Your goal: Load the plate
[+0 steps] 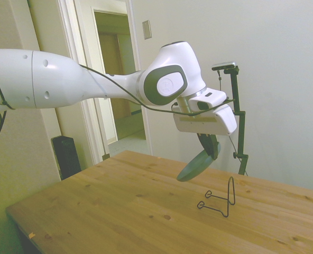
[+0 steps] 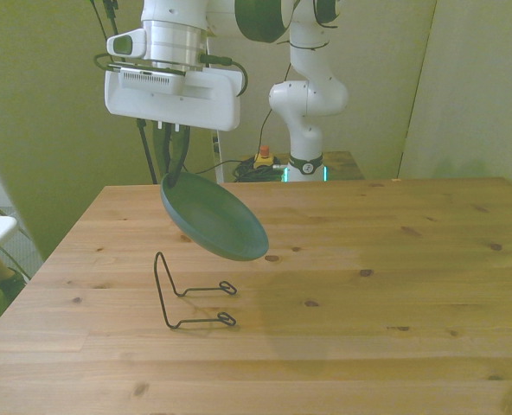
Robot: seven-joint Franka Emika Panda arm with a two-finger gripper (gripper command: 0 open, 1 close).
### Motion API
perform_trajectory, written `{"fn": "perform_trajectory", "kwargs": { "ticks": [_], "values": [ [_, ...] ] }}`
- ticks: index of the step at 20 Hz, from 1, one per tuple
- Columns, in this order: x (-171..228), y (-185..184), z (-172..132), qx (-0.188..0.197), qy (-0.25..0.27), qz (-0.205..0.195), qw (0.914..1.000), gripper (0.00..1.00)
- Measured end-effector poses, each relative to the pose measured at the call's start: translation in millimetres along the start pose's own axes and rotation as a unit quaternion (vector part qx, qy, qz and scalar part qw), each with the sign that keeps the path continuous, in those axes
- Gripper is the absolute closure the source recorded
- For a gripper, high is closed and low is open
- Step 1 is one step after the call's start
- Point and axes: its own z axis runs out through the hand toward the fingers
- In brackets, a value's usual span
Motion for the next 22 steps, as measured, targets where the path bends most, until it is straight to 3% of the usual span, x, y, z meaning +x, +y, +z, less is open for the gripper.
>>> {"fn": "perform_trajectory", "kwargs": {
  "ticks": [11,22],
  "values": [
    [17,-6,6,-0.059,0.099,0.036,0.9927,1.0],
    [6,-27,28,-0.107,0.145,0.014,0.9835,1.0]
  ]
}}
